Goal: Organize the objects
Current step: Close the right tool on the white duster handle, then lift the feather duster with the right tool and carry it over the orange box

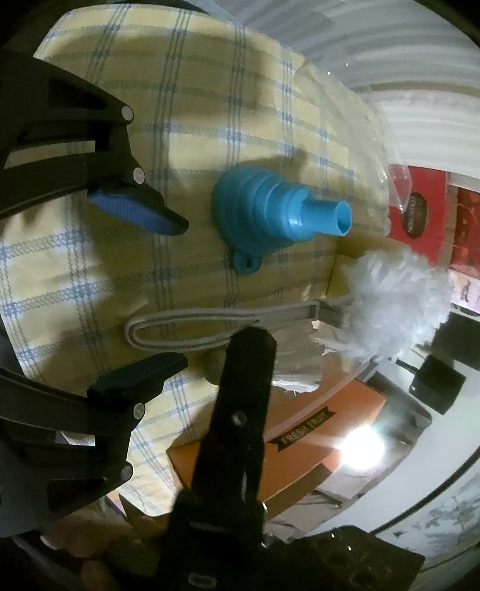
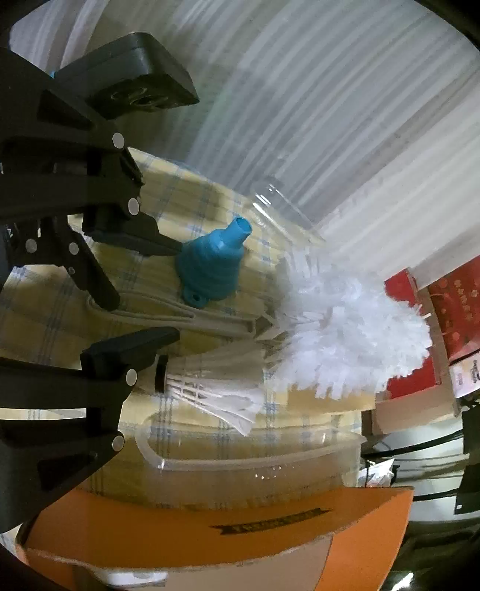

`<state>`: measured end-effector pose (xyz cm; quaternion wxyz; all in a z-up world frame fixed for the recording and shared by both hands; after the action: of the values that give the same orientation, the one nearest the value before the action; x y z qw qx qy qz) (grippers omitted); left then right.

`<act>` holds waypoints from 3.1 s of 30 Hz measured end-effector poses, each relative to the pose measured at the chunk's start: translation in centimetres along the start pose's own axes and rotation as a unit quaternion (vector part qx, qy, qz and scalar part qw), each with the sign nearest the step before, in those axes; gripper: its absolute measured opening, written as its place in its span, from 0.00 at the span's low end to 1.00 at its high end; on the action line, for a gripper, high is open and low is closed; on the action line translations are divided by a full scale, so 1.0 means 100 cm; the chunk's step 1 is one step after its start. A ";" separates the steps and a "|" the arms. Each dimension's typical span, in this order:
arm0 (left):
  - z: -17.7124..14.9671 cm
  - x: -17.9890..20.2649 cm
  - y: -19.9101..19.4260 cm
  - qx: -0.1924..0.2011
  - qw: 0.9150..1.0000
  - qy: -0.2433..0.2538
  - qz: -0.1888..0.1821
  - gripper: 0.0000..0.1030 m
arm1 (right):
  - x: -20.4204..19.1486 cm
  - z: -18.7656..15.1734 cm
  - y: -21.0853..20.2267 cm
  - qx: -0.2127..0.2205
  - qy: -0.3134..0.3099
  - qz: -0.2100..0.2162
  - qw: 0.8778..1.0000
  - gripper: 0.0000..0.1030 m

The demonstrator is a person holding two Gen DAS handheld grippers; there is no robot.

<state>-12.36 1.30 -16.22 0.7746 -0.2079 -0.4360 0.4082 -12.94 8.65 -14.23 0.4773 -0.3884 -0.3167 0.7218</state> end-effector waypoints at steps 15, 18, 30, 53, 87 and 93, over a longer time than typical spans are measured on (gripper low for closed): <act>0.001 0.005 0.004 -0.005 1.000 0.002 -0.025 0.41 | -0.002 -0.005 0.029 -0.033 0.016 0.002 0.999 0.38; 0.001 0.004 0.004 -0.007 0.999 -0.002 -0.036 0.38 | 0.000 -0.007 0.034 -0.037 0.019 -0.001 0.999 0.30; 0.000 0.010 0.006 -0.015 0.999 0.019 -0.031 0.35 | 0.002 -0.008 0.047 -0.051 0.044 0.026 0.997 0.19; 0.012 0.047 -0.037 0.018 0.996 0.064 -0.052 0.23 | -0.006 0.001 0.005 0.004 0.064 0.085 0.994 0.17; 0.033 0.206 0.030 -0.060 0.971 0.185 -0.135 0.23 | 0.130 -0.007 -0.120 0.111 0.183 0.021 0.977 0.18; 0.028 0.225 0.047 -0.082 0.966 0.199 -0.142 0.23 | 0.156 -0.013 -0.128 0.117 0.213 0.009 0.970 0.18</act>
<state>-10.37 22.30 -6.56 0.8758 -0.2840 -0.3305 0.2075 -9.93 27.73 -8.34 0.5691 -0.4777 -0.1173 0.6589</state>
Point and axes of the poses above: each gripper's, at about its wrist camera, not at the fingertips, and y roughly the way its jaws point, x to its right, z to its top, the point moved 6 cm from there along y, roughly the way its jaws point, and after that the axes turned 13 degrees about -z, right-handed, at the moved point
